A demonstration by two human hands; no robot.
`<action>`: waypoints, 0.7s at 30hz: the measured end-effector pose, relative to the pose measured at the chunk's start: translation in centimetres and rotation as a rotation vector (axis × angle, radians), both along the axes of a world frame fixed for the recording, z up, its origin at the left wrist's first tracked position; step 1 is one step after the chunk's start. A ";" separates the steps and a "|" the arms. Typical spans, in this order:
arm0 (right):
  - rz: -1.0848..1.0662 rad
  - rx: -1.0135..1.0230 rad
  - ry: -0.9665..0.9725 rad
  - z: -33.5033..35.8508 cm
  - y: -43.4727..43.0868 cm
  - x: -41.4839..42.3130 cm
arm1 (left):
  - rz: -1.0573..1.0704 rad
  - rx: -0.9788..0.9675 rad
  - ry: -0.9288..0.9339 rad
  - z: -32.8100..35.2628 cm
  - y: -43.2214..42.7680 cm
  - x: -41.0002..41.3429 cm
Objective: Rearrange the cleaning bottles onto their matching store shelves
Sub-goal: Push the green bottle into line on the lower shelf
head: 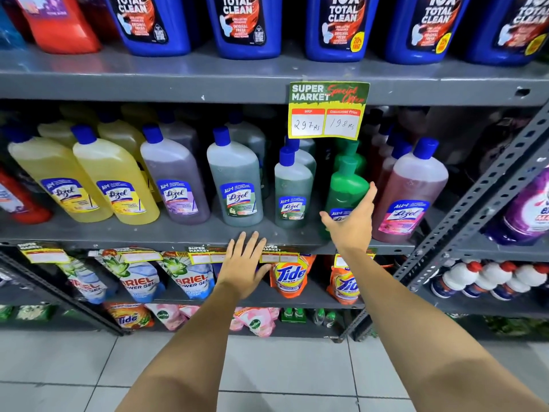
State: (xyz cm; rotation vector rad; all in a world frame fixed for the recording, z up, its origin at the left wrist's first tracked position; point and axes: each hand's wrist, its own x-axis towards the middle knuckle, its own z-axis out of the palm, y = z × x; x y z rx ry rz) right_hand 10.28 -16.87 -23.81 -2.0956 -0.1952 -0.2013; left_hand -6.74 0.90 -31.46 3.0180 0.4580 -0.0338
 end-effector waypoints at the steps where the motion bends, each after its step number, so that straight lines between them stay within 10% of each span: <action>1: -0.003 0.000 0.000 0.0 -0.1 0.2 | -0.002 0.000 -0.002 0.0 0.1 0.0; 21: 0.136 0.122 0.028 -0.6 -0.9 2.0 | 0.003 0.007 0.032 0.2 0.0 0.2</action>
